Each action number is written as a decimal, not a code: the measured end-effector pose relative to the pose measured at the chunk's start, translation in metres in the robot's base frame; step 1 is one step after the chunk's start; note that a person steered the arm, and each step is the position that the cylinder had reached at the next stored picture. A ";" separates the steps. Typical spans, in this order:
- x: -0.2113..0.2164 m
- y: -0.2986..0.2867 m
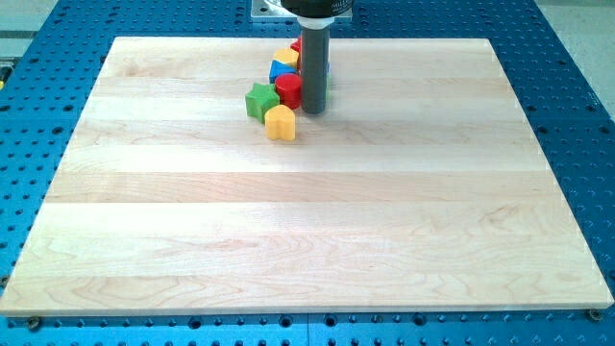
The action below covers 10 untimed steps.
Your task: Slightly push the cube to the left
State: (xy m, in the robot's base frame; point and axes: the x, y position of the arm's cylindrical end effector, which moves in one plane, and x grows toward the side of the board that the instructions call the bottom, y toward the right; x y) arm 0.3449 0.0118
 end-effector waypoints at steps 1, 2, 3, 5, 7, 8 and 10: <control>0.002 0.001; 0.007 -0.004; 0.020 -0.007; 0.038 0.016; -0.015 0.089; -0.056 0.085; -0.053 0.030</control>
State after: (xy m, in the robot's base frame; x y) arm 0.2918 0.0423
